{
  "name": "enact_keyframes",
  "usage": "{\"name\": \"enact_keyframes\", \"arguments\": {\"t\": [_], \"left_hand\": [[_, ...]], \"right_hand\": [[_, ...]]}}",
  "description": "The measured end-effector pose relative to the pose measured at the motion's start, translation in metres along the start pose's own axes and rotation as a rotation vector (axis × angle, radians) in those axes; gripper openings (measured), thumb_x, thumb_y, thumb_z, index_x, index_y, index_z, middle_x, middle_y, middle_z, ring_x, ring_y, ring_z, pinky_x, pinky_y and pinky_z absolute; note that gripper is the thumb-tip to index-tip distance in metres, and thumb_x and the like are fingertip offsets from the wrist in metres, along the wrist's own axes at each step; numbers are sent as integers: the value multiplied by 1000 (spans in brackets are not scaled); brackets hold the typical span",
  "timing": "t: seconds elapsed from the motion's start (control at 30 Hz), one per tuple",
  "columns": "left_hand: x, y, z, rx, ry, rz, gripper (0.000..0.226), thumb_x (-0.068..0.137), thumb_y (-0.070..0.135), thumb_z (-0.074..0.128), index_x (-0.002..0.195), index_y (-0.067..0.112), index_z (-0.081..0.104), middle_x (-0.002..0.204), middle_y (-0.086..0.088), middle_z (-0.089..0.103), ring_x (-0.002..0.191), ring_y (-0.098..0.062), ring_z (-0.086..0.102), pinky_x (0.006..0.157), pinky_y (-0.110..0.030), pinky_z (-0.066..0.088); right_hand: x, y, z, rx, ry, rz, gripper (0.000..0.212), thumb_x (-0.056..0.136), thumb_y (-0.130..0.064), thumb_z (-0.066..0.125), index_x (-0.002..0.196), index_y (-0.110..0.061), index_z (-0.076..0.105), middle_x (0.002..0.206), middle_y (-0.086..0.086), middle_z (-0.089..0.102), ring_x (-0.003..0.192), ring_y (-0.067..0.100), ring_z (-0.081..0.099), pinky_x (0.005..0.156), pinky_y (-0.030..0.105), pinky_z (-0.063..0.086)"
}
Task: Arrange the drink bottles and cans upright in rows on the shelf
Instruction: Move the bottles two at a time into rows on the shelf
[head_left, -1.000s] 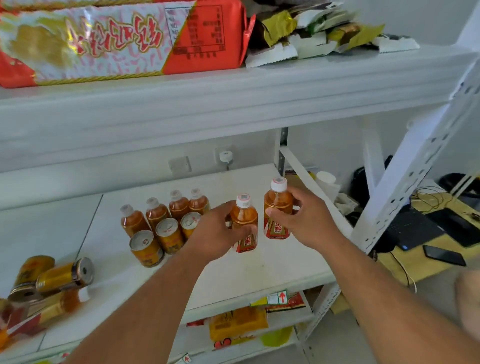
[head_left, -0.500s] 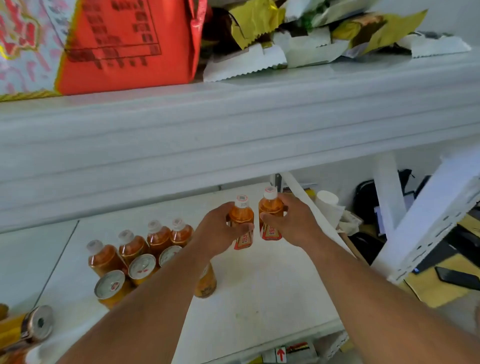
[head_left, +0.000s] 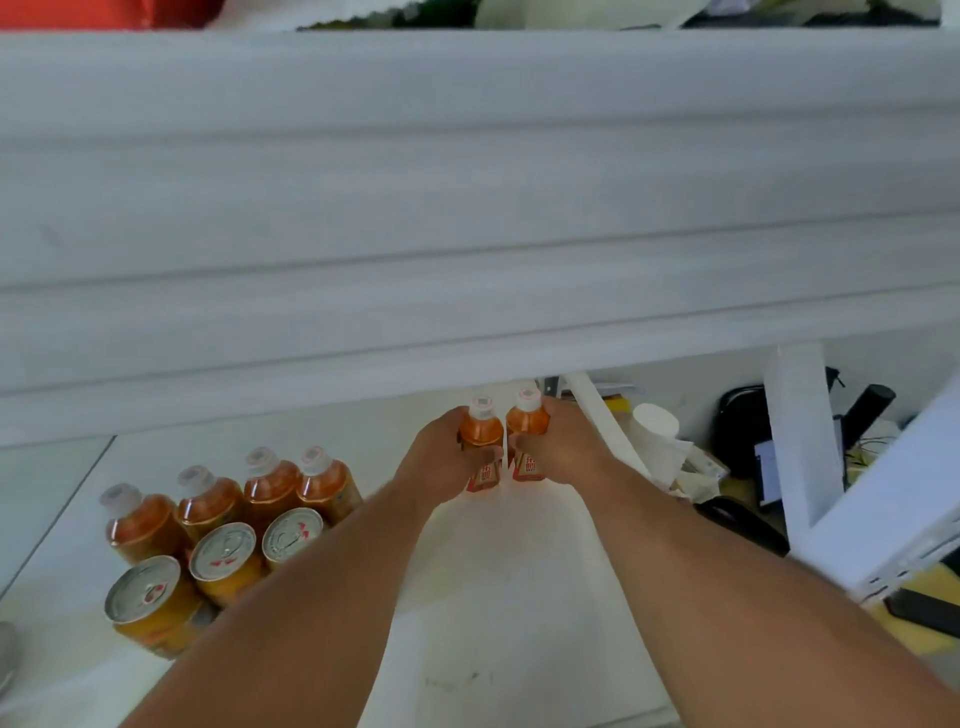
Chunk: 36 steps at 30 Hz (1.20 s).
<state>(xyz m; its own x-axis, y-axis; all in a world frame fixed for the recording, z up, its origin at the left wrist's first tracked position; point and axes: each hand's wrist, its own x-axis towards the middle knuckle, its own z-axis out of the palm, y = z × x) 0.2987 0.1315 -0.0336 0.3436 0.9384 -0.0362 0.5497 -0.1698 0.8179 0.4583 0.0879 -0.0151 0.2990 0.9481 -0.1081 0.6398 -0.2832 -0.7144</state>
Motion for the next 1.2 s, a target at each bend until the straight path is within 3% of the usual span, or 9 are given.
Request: {"name": "enact_keyframes", "arguments": {"t": [0.2, 0.37, 0.57, 0.63, 0.73, 0.83, 0.97, 1.07, 1.2], "left_hand": [[10, -2, 12, -35, 21, 4, 51, 83, 21, 77, 129, 22, 56, 113, 9, 61, 100, -8, 54, 85, -23, 39], [10, -9, 14, 70, 18, -44, 58, 81, 14, 74, 134, 21, 52, 126, 2, 62, 114, -17, 57, 93, -28, 44], [12, -11, 19, 153, 11, -94, 58, 86, 18, 71, 138, 19, 47, 135, -2, 58, 120, -21, 56, 90, -26, 44], [9, -10, 16, 193, -16, -118, 77, 86, 26, 73, 150, 16, 31, 147, -5, 47, 131, -23, 48, 99, -31, 42], [-3, -7, 6, 239, -49, -138, 102, 83, 38, 74, 157, 15, 8, 160, -5, 23, 145, -24, 27, 112, -35, 28], [-22, 4, -8, 355, -58, -88, 92, 89, 38, 66, 156, 15, 9, 162, -5, 19, 147, -23, 22, 115, -35, 24], [-59, 20, -27, 607, -177, -12, 78, 93, 43, 58, 155, 18, 17, 162, -4, 14, 147, -24, 19, 115, -36, 24], [-81, 27, -38, 713, -228, -3, 81, 93, 48, 55, 156, 23, 12, 164, -2, 3, 149, -24, 11, 116, -42, 21], [-112, 33, -46, 739, -215, 33, 80, 92, 49, 53, 156, 25, 12, 164, -2, 5, 149, -25, 12, 116, -44, 22]], "right_hand": [[10, 6, 3, 7, 7, -4, 7, 89, -20, 62, 91, -23, 67, 90, 2, 72, 85, 21, 70, 82, 45, 60], [7, 11, 7, -22, 35, 4, 13, 93, -35, 61, 100, -27, 68, 91, -2, 72, 82, 16, 70, 80, 39, 60], [4, 11, 10, -14, 72, 31, 15, 98, -36, 60, 103, -23, 66, 90, -1, 70, 82, 16, 68, 80, 35, 59], [1, 12, 10, -9, 81, 58, 16, 95, -30, 66, 107, -20, 64, 94, 2, 69, 88, 19, 69, 83, 38, 60], [-9, 16, 10, -10, 91, 134, 37, 90, -26, 75, 122, -21, 58, 112, 4, 67, 106, 25, 67, 93, 43, 57], [-27, 12, 5, -47, 80, 174, 52, 90, -29, 74, 137, -20, 51, 132, 7, 61, 121, 29, 60, 97, 40, 52], [-66, 1, 0, -144, -11, 127, 42, 99, -26, 59, 139, -17, 51, 137, 7, 57, 127, 27, 54, 96, 33, 44], [-91, -7, 2, -329, -70, 79, 51, 98, -47, 53, 143, -22, 48, 142, 2, 55, 130, 25, 52, 104, 39, 44], [-122, -19, 2, -474, -121, 45, 68, 100, -51, 49, 155, -15, 32, 158, 8, 39, 146, 30, 36, 117, 48, 34]]}}
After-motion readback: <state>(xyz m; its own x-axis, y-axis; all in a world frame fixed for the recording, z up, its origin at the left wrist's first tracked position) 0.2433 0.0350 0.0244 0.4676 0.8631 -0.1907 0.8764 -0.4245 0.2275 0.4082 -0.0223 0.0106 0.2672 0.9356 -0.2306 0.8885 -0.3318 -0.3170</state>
